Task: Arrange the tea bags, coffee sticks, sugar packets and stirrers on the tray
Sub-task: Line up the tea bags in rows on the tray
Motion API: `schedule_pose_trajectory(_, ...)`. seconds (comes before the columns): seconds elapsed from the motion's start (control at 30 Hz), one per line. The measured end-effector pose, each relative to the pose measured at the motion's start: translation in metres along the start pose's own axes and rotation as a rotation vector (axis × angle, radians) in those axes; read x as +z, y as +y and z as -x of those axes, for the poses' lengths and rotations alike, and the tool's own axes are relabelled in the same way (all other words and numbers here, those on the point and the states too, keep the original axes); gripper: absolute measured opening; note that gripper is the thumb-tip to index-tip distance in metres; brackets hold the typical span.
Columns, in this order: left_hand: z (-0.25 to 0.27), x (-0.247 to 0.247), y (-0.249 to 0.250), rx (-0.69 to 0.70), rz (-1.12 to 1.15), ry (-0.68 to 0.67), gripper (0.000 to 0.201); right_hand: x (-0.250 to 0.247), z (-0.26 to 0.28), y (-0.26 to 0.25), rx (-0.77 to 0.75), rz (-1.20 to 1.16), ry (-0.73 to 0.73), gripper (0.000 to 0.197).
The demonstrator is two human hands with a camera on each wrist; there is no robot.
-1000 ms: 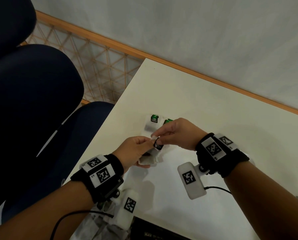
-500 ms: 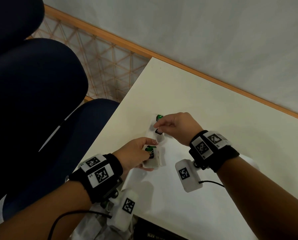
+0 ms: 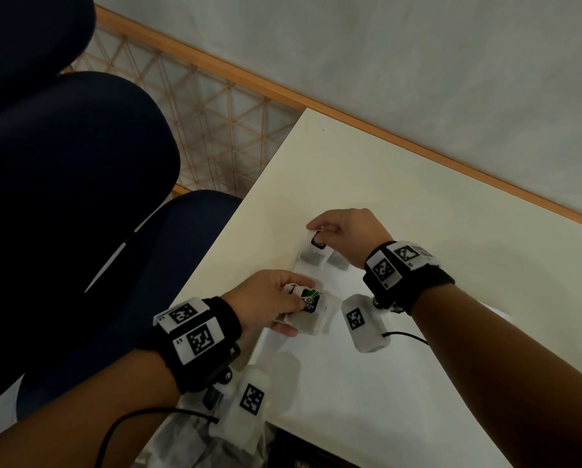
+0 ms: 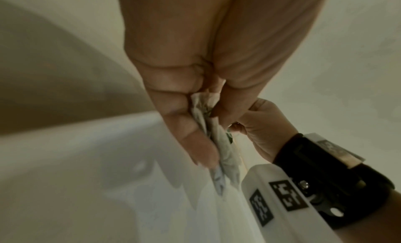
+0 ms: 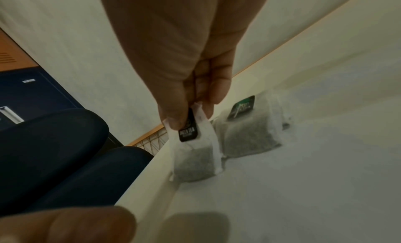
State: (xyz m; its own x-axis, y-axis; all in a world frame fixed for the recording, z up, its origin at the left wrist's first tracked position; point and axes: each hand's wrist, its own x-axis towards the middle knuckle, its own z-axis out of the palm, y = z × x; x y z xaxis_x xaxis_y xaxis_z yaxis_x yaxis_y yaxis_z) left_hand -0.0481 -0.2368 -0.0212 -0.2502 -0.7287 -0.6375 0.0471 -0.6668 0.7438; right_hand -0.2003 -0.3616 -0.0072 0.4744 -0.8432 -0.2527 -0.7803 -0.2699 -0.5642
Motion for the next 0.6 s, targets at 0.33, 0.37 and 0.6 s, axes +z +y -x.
schedule_pose_trajectory(0.33,-0.006,0.002,0.0,0.059,-0.004,0.094,0.015,-0.003,0.006,-0.001,-0.087,0.059,0.107,0.023)
schedule_pose_trajectory(0.37,-0.006,0.003,0.0,0.065,0.005,0.111,0.015,-0.004,0.012,-0.003,-0.092,0.021,0.119,0.02)
schedule_pose_trajectory(0.6,-0.01,0.012,0.002,0.143,0.059,0.211,0.018,-0.003,0.055,-0.004,0.113,-0.119,-0.172,0.022)
